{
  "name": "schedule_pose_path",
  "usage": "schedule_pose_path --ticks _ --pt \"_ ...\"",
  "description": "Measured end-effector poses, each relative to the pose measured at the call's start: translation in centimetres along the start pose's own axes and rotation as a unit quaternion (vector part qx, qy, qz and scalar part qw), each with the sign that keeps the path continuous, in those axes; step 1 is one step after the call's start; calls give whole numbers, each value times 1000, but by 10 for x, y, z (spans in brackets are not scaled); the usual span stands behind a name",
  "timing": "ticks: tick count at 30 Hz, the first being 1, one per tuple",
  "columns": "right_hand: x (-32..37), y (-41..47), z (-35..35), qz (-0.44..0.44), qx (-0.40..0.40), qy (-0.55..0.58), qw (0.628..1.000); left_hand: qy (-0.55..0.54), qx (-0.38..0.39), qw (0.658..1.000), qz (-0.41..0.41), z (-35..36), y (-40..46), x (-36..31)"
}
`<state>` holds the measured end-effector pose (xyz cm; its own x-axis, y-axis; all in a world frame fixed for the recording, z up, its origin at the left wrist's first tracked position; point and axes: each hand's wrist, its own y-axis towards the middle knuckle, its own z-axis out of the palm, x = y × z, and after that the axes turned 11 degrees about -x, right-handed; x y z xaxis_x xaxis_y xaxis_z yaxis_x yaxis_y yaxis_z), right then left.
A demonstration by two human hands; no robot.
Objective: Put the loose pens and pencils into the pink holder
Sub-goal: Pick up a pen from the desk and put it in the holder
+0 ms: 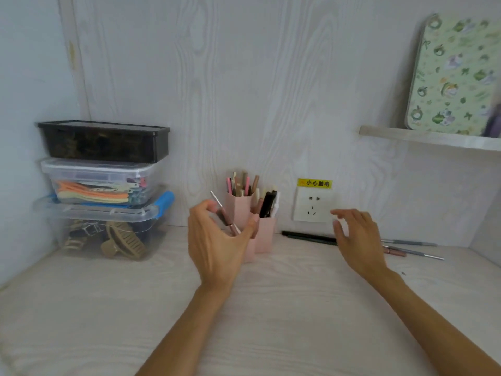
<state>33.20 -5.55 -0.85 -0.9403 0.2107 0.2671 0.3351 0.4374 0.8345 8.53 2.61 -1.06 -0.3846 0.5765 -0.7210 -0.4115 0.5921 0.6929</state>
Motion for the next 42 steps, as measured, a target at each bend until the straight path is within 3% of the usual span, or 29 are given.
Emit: schedule_pose_path --ticks 4,8,11,15,20,25,29,33,42 --pt "-59 -17 -3 105 161 -70 979 -24 27 991 128 5 -17 -15" --pt "-46 -19 13 27 276 -68 958 -16 173 954 245 13 -36 -23" --pt "-31 -20 18 0 255 -31 967 4 296 908 295 25 -46 -24" --pt "-16 -20 16 -34 201 43 978 72 381 862 326 36 -53 -14" --pt "-14 -21 12 16 210 124 970 135 405 851 305 43 -50 -3" --pt "-17 -19 13 41 235 98 966 164 411 847 294 58 -59 -12" --pt "-20 -16 11 49 249 147 956 151 397 859 285 66 -60 -11" --pt "-20 -13 5 76 269 196 940 135 424 849 284 66 -59 -10" --pt "-29 -15 5 85 270 177 943 103 401 878 242 38 -33 -21"
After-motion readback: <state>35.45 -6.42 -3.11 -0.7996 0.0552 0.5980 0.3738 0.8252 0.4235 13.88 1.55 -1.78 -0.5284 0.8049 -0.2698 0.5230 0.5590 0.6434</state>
